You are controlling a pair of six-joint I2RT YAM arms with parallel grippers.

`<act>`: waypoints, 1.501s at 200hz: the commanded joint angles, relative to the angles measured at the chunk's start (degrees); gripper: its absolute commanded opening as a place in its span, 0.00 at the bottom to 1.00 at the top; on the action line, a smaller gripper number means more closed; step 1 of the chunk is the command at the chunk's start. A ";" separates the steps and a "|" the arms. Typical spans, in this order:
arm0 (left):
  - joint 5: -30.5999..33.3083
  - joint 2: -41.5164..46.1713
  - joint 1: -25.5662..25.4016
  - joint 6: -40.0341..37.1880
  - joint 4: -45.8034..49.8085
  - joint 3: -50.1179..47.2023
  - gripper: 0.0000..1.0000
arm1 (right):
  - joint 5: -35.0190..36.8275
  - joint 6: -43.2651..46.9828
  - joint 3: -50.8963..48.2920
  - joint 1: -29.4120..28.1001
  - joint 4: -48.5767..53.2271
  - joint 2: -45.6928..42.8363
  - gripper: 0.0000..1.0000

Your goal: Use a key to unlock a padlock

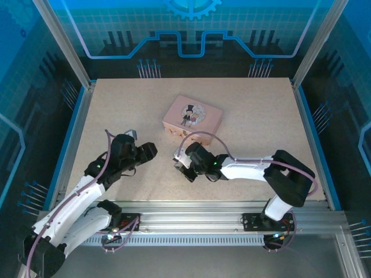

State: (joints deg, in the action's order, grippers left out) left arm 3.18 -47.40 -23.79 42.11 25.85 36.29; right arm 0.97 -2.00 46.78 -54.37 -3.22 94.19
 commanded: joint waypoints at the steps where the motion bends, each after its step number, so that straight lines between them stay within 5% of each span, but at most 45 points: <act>1: -1.11 0.75 0.32 1.23 1.19 -0.96 0.69 | -1.48 -1.65 2.73 -1.19 -1.94 2.12 0.00; 7: -1.15 0.74 0.32 1.14 1.15 -1.11 0.69 | -1.19 -1.94 3.00 -1.25 -1.10 2.09 0.00; 30: -1.23 0.39 0.32 0.34 1.20 -1.15 0.70 | -0.20 -6.31 3.03 2.05 2.17 0.08 0.35; 79: -0.46 -2.80 0.34 -2.58 1.67 2.28 0.82 | -0.10 -8.10 1.06 11.28 9.09 -14.28 0.56; 86: -0.25 -3.24 0.32 -3.11 1.58 2.99 0.89 | -0.17 -8.61 1.26 12.84 10.39 -16.17 0.94; 90: -0.14 -3.58 0.32 -3.31 1.51 3.43 0.89 | -0.35 -8.83 1.27 13.67 11.05 -17.15 1.00; 99: 0.03 -4.20 0.32 -3.96 1.41 4.33 0.99 | 0.21 -9.35 1.57 15.18 12.62 -19.53 1.00; 165: 5.54 -7.84 0.41 -13.77 5.01 14.89 0.99 | 5.91 -15.66 5.53 27.56 25.59 -30.36 1.00; 206: 16.02 -8.44 3.74 -24.50 4.04 16.34 0.99 | 23.68 -23.53 6.23 39.37 28.01 -28.33 1.00; 244: 18.07 -7.70 13.68 -27.32 -6.14 6.12 0.99 | 41.53 -17.98 -4.82 44.73 9.66 -23.82 1.00; 300: 16.57 -11.77 23.13 -33.30 -39.21 -12.25 0.99 | 37.01 -9.53 -15.35 46.14 -16.42 -15.26 1.00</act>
State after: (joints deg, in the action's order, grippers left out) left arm 20.58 -57.23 -2.98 12.71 6.44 28.93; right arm 37.10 -17.12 34.13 -7.88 -2.11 78.08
